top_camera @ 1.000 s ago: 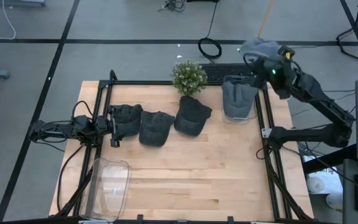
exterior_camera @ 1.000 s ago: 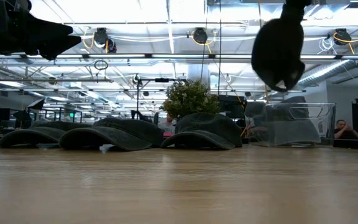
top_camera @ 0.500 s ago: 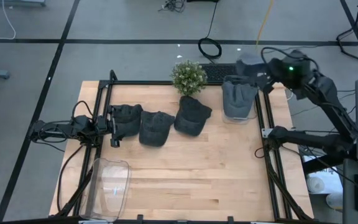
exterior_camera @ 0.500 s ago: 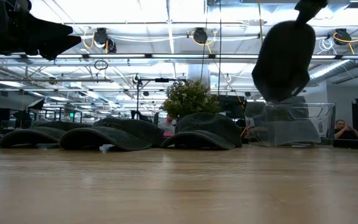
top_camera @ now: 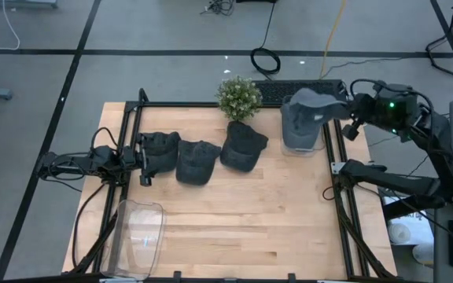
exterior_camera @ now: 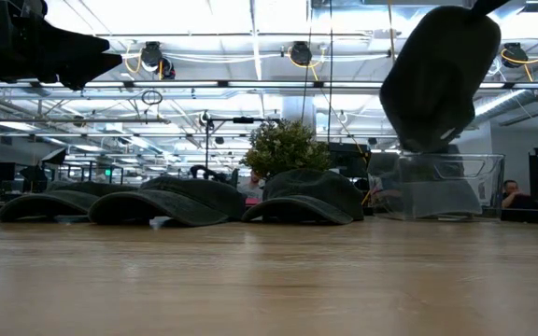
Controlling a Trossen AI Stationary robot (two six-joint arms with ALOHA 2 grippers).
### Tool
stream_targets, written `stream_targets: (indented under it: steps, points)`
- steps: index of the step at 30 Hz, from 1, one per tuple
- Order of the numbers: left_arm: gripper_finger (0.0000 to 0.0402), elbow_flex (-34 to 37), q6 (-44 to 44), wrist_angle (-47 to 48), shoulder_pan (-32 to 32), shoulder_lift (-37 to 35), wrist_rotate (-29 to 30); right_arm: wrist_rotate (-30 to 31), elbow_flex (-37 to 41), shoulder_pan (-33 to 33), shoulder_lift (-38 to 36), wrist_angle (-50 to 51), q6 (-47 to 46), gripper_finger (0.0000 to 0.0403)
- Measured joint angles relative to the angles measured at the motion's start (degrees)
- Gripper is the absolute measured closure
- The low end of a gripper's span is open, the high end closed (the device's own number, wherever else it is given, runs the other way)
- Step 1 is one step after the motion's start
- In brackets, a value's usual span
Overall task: Pick & Place hat
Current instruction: Put the gray cap into the top transparent bin
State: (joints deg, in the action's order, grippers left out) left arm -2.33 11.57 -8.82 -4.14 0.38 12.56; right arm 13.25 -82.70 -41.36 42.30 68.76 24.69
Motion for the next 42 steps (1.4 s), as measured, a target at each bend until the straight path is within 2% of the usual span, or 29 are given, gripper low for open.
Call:
stream_targets:
  steps: [5,9,13,19,27,31,36,42]
  points:
    - [0.0108,0.0,0.0,0.0,0.0,0.0,0.0,-0.1,0.0,0.0,0.0,0.7,0.0,0.0403]
    - [0.0108,0.0,0.0,0.0,0.0,0.0,0.0,-5.9,0.2,0.0,1.4,6.7,-2.6,0.0403]
    - [0.0108,0.0,0.0,0.0,0.0,0.0,0.0,-6.1,4.2,0.0,1.9,6.3,-3.9,0.0403]
    - [0.0108,0.0,0.0,0.0,0.0,0.0,0.0,-1.5,15.0,0.0,2.0,-0.5,-1.5,0.0403]
    - [0.0108,0.0,0.0,0.0,0.0,0.0,0.0,-1.1,28.0,2.6,2.0,-14.3,4.7,0.0403]
    - [0.0108,0.0,0.0,0.0,0.0,0.0,0.0,-0.9,31.7,4.9,2.0,-16.0,5.2,0.04]
    - [0.0108,0.0,0.0,0.0,0.0,0.0,0.0,5.1,33.1,7.2,2.0,-14.9,2.8,0.037]
    - [0.0108,0.0,0.0,0.0,0.0,0.0,0.0,13.6,33.2,9.2,1.3,-13.5,2.9,0.0288]
